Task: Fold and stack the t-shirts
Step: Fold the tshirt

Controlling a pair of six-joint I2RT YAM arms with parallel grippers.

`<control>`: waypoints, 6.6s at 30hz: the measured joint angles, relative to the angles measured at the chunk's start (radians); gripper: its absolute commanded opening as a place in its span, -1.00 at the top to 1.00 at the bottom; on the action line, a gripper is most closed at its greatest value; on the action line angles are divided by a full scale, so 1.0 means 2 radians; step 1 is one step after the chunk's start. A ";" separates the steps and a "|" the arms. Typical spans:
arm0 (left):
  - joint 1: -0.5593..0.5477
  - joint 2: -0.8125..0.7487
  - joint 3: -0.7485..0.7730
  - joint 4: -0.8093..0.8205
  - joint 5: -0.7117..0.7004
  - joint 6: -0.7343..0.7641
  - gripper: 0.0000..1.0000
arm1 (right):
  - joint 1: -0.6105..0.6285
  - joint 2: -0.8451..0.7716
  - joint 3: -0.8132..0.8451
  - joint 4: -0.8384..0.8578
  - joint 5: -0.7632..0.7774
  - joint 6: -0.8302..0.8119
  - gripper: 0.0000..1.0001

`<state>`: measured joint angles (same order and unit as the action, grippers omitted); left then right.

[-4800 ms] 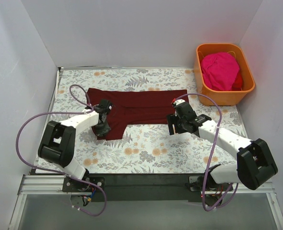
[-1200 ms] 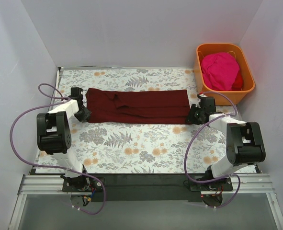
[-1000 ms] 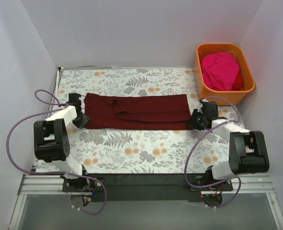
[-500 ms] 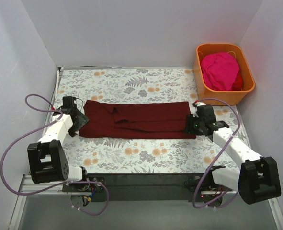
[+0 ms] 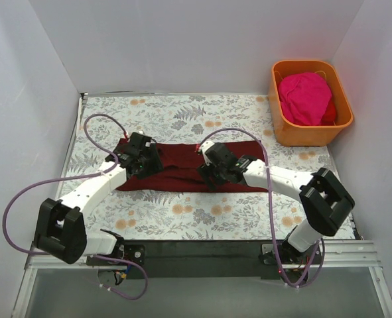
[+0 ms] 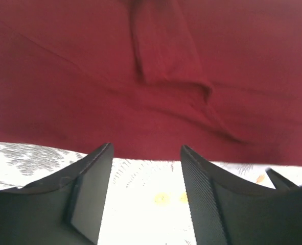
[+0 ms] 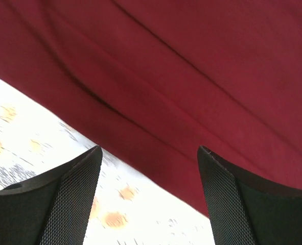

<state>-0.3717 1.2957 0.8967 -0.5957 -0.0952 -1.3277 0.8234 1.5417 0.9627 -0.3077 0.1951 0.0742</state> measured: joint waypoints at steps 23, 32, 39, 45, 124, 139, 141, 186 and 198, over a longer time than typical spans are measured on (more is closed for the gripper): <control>-0.072 0.129 -0.022 0.054 0.005 -0.019 0.13 | 0.027 0.137 0.091 0.015 0.042 -0.080 -0.63; -0.072 0.124 -0.029 0.060 0.003 -0.023 0.14 | -0.036 0.149 0.116 0.032 0.106 -0.101 -0.61; -0.072 0.120 -0.031 0.061 0.002 -0.027 0.14 | -0.106 0.123 0.106 0.043 0.124 -0.089 -0.54; -0.070 0.112 -0.022 0.030 -0.014 -0.039 -0.04 | -0.108 0.030 0.037 0.044 0.059 -0.058 -0.45; 0.126 0.294 0.222 0.021 0.052 0.033 1.00 | 0.088 0.322 0.293 0.139 -0.063 -0.110 0.31; 0.126 0.299 0.230 0.014 0.051 0.038 1.00 | 0.090 0.325 0.308 0.135 -0.056 -0.115 0.28; 0.126 0.299 0.230 0.014 0.051 0.038 1.00 | 0.090 0.329 0.316 0.136 -0.056 -0.114 0.29; 0.126 0.338 0.349 -0.166 -0.033 0.098 1.00 | 0.066 0.255 0.251 0.140 -0.150 -0.128 0.97; 0.126 0.346 0.334 -0.186 -0.050 0.091 1.00 | 0.066 0.264 0.248 0.140 -0.180 -0.126 0.97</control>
<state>-0.1196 1.9884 1.5646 -0.9676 -0.1959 -1.1454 0.9558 2.0697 1.4578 -0.0284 -0.1650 -0.1787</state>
